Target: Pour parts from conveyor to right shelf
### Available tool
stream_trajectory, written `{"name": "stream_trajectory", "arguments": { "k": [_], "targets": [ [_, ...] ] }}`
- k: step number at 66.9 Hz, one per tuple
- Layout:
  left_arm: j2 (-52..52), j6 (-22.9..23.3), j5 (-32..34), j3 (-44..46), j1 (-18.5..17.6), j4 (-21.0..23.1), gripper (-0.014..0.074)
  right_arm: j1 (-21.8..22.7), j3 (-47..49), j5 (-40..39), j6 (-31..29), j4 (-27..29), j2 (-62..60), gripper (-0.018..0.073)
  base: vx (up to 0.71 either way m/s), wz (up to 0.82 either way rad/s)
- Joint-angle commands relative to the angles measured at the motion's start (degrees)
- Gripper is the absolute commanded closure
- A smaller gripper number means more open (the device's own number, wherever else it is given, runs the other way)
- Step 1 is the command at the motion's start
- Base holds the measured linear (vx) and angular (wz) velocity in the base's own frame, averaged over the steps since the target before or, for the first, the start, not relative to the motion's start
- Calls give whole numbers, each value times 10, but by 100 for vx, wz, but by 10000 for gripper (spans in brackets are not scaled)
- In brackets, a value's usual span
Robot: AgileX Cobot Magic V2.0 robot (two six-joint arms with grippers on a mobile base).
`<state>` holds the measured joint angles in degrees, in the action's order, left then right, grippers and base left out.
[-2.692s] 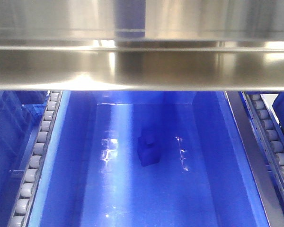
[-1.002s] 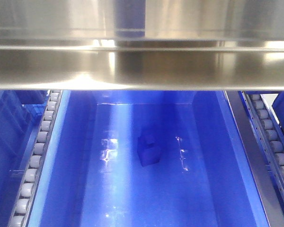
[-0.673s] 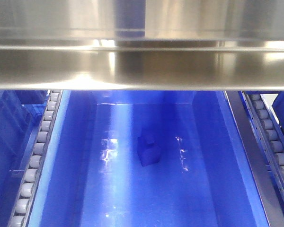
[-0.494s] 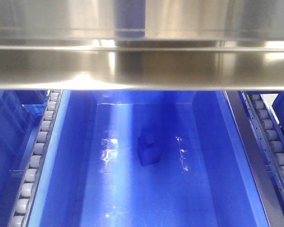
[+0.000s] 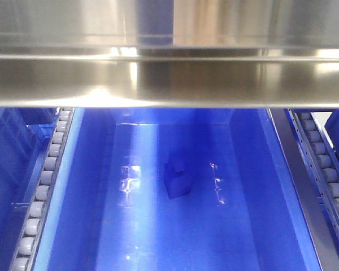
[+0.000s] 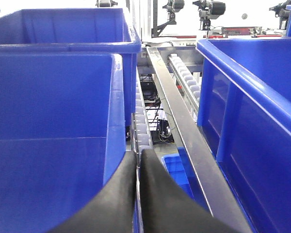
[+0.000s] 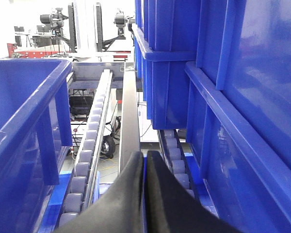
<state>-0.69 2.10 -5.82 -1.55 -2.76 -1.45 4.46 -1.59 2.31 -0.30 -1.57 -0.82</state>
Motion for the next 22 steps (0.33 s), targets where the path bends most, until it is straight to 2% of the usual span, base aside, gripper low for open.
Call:
{"name": "stream_trajectory", "arguments": {
  "k": [1, 22],
  "targets": [
    [-7, 4, 45, 11, -3, 4, 603, 2, -5, -43, -7, -1, -6, 568, 0, 0],
    [-7, 4, 45, 11, -3, 4, 603, 2, -5, -43, -7, -1, -6, 568, 0, 0]
  ]
}}
